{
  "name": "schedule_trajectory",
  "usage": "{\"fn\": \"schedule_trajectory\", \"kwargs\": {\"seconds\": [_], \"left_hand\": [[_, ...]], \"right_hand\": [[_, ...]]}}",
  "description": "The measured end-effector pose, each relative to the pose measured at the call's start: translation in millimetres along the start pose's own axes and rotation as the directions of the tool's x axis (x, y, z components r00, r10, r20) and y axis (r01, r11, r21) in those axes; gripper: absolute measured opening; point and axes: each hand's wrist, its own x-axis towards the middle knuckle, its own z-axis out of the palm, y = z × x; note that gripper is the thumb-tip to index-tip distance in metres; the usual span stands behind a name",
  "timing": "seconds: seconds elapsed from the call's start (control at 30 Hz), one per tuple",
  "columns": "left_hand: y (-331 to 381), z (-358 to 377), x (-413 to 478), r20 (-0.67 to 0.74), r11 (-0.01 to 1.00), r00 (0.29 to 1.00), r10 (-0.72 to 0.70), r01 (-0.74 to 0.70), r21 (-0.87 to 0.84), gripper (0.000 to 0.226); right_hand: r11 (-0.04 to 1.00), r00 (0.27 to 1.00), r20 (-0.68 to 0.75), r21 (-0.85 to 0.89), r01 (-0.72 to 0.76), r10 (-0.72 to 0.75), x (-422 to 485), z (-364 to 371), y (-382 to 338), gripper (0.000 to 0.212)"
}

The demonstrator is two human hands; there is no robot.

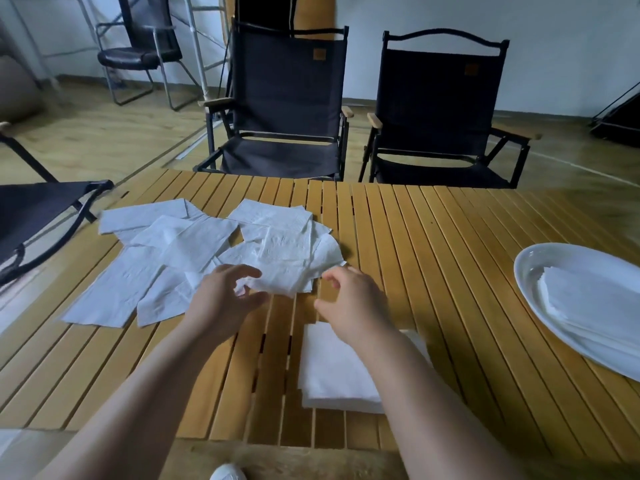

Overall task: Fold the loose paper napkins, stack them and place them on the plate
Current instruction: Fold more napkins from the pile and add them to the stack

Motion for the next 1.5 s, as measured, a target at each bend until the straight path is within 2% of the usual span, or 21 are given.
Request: {"fn": "schedule_trajectory", "kwargs": {"seconds": [0.17,0.37,0.47,0.57,0.67,0.77,0.83,0.93,1.03,1.1,1.23,1.5], "left_hand": [[-14.5,9.1,7.3,-0.111,0.985,0.994,0.011,0.008,0.173,0.041],[-8.9,18.8,11.8,-0.143,0.963,0.985,0.095,-0.055,0.263,0.016],[-11.0,22.1,12.3,-0.158,0.964,0.976,0.15,-0.109,0.243,0.011],[-8.6,22.1,11.6,-0.147,0.98,0.977,0.152,-0.131,0.148,0.007],[-5.7,20.8,12.4,-0.143,0.982,0.975,0.169,-0.156,0.103,0.008],[-2.8,22.7,11.0,-0.068,0.972,0.983,0.171,-0.157,0.176,0.023],[-0.5,26.1,9.3,-0.051,0.962,0.982,0.181,-0.167,0.216,0.02],[2.7,28.2,9.1,-0.087,0.961,0.981,0.172,-0.148,0.235,0.016],[7.6,29.7,9.7,-0.066,0.952,0.98,0.189,-0.166,0.259,0.015],[12.5,30.7,7.9,-0.042,0.95,0.977,0.208,-0.191,0.246,0.015],[15.5,30.4,6.2,-0.023,0.956,0.975,0.222,-0.213,0.203,0.013],[24.4,30.3,8.2,-0.118,0.969,0.963,0.244,-0.237,0.073,0.011]], "right_hand": [[0.998,0.999,-0.031,-0.039,-0.043,0.042,11.8,34.5,-19.6,0.041],[0.998,0.996,-0.081,-0.053,-0.034,0.029,18.5,52.1,-23.6,0.035],[0.998,0.994,-0.105,-0.06,-0.023,0.017,19.2,52.0,-22.5,0.021],[0.998,0.993,-0.113,-0.052,-0.019,0.013,19.3,48.5,-18.4,0.013],[0.998,0.997,-0.081,-0.064,-0.015,0.01,18.2,41.5,-12.5,0.013],[0.997,0.999,-0.031,-0.077,-0.021,0.019,15.5,35.1,-8.9,0.012],[0.998,0.999,-0.017,-0.058,-0.039,0.038,13.4,31.8,-8.1,0.013],[0.999,0.999,0.0,-0.041,-0.034,0.034,11.7,29.7,-7.9,0.023],[0.999,0.999,0.036,-0.049,-0.016,0.017,12.1,32.1,-7.2,0.039],[0.998,0.999,0.025,-0.047,-0.034,0.036,14.1,34.6,-6.4,0.036],[0.997,0.996,-0.049,-0.03,-0.075,0.074,18.8,33.7,-2.6,0.017],[1.0,0.997,-0.072,-0.008,0.004,-0.005,18.0,16.1,10.9,0.022]]}}
